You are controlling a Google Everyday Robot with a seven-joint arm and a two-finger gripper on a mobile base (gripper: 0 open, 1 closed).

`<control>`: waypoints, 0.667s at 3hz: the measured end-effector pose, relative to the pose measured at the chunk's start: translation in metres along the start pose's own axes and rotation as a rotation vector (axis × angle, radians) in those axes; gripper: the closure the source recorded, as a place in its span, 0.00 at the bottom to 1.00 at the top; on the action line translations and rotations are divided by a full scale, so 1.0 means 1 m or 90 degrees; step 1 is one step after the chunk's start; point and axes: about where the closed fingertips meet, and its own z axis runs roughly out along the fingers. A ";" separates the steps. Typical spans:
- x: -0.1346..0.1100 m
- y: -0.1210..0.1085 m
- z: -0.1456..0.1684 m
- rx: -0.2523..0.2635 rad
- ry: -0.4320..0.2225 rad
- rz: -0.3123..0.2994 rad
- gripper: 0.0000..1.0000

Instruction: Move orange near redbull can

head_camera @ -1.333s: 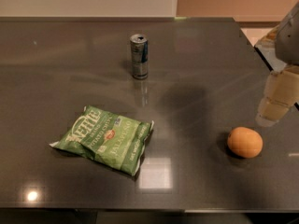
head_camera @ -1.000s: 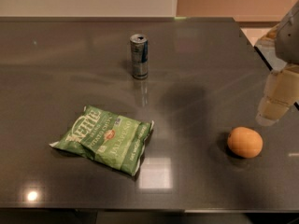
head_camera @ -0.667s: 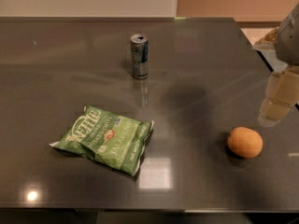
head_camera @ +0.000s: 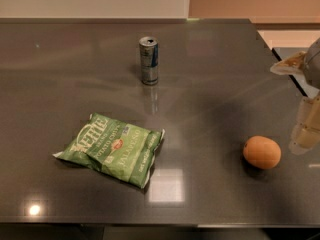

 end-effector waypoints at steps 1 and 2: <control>0.007 0.016 0.017 -0.033 -0.034 -0.024 0.00; 0.013 0.029 0.034 -0.055 -0.052 -0.035 0.00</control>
Offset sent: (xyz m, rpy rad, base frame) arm -0.0406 0.0004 -0.0662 0.1127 0.0963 0.1280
